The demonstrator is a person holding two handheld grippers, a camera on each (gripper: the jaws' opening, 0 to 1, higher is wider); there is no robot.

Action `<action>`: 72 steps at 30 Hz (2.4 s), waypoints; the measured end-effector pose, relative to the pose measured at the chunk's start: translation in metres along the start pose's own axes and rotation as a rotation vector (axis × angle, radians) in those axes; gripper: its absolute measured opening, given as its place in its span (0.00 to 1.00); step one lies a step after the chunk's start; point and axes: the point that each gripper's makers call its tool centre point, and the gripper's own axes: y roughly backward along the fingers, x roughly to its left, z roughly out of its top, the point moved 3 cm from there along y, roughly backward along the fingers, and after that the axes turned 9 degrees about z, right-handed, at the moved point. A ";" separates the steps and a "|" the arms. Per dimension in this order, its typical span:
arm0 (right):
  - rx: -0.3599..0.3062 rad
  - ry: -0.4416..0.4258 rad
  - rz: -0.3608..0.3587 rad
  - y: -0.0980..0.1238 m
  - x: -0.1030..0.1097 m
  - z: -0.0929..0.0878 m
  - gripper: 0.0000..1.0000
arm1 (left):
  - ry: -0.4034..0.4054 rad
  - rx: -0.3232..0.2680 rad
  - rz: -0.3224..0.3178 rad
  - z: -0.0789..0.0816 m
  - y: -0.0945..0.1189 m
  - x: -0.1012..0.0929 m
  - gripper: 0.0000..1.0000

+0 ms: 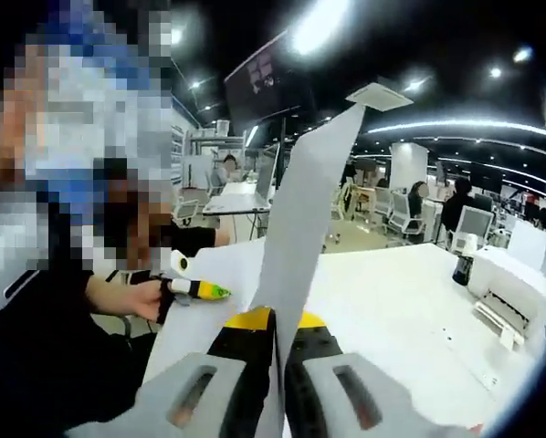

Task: Organize the stack of printing papers by aligning and flattening the scattered papers on the table

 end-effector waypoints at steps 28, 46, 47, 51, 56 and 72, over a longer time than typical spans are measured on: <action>0.047 0.043 -0.017 -0.042 -0.040 -0.029 0.00 | -0.025 0.032 -0.010 -0.005 -0.002 -0.002 0.16; 0.071 0.051 0.009 -0.054 -0.039 -0.031 0.00 | -0.077 0.042 -0.009 -0.008 -0.005 -0.004 0.20; 0.072 0.051 0.012 -0.055 -0.038 -0.031 0.00 | -0.080 0.043 -0.010 -0.009 -0.005 -0.004 0.20; 0.080 0.053 0.024 -0.060 -0.034 -0.033 0.00 | -0.091 0.046 -0.013 -0.010 -0.005 -0.005 0.20; 0.081 0.054 0.038 -0.064 -0.030 -0.033 0.00 | -0.088 0.046 -0.013 -0.009 -0.004 -0.005 0.20; 0.090 0.047 0.075 -0.076 -0.024 -0.037 0.00 | -0.077 0.042 -0.023 -0.009 -0.005 -0.006 0.23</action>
